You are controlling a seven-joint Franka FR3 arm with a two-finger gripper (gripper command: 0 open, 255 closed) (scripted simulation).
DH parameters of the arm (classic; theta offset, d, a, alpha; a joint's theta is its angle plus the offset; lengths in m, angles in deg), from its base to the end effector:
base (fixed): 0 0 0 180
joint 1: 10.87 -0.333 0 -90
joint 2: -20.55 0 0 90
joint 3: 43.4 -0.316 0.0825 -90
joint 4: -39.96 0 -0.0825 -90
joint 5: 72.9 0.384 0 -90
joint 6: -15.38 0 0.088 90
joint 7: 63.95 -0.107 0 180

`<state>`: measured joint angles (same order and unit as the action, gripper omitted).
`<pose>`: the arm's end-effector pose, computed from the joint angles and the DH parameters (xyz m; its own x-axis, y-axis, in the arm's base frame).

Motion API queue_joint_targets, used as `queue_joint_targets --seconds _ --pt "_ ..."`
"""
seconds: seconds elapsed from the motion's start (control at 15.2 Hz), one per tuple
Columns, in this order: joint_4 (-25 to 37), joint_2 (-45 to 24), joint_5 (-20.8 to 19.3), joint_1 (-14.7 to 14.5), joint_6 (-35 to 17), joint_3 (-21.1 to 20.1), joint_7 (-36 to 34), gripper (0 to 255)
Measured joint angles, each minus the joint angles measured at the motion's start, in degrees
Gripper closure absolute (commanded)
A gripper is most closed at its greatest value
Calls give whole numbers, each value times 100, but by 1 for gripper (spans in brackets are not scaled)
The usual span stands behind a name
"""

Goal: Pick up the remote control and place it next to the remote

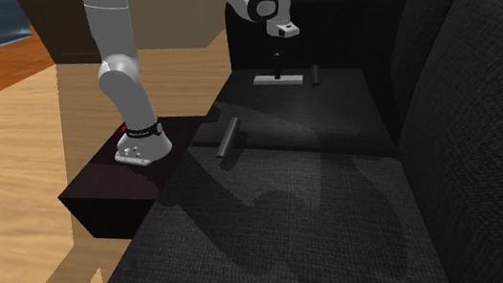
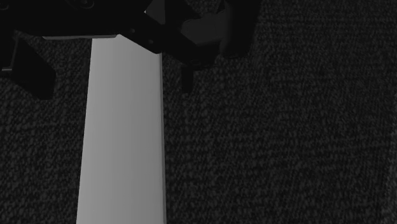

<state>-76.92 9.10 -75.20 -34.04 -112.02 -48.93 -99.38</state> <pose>0.5120 0.2773 0.3450 0.9955 -0.0945 -0.0052 -0.0944 -0.9954 0.0189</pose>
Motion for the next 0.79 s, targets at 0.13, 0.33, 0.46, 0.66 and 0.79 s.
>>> queue_joint_targets --seconds 0.13,0.33,0.46,0.66,0.79 --pt "0 0 0 0 0 0 0 0" --pt "138 195 29 3 327 -8 16 0" --pt "299 286 45 2 573 -13 27 0" --pt "334 326 51 5 655 -13 35 0" --pt "339 329 52 4 665 -14 35 0"
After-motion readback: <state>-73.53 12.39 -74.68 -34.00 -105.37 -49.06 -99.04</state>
